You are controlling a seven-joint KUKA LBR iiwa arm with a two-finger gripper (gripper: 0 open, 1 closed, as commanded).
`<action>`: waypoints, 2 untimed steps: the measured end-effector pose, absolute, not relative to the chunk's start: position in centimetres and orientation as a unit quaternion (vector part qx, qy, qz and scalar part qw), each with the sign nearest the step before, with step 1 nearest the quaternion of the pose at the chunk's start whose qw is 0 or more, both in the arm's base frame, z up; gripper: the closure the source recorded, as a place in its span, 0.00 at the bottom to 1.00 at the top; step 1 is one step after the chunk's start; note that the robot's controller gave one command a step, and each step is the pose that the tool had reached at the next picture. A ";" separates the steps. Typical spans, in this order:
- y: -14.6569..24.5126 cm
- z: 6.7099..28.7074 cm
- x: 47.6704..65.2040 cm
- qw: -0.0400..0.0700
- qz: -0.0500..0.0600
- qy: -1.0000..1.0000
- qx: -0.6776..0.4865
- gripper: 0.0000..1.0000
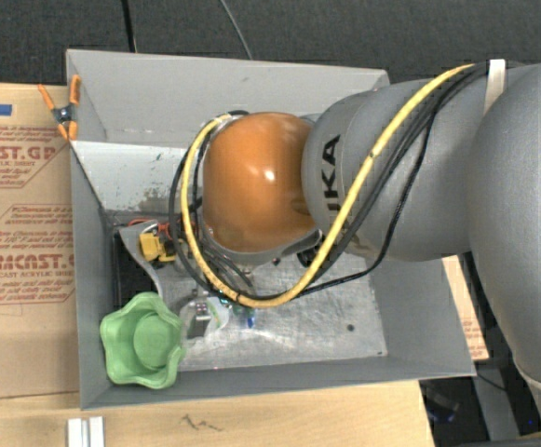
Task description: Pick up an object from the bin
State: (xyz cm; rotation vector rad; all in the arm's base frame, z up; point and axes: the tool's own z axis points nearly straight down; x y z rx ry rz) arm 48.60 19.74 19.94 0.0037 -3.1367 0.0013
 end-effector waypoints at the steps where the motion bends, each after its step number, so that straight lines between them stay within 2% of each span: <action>1: 19.7 20.1 48.7 0.001 0.000 -1.000 0.001 0.00; 2: 18.0 17.3 50.0 -0.003 -0.001 -0.999 0.042 0.00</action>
Offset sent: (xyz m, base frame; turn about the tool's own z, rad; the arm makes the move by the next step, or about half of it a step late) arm 0.0360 -0.0559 -0.0892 -0.2322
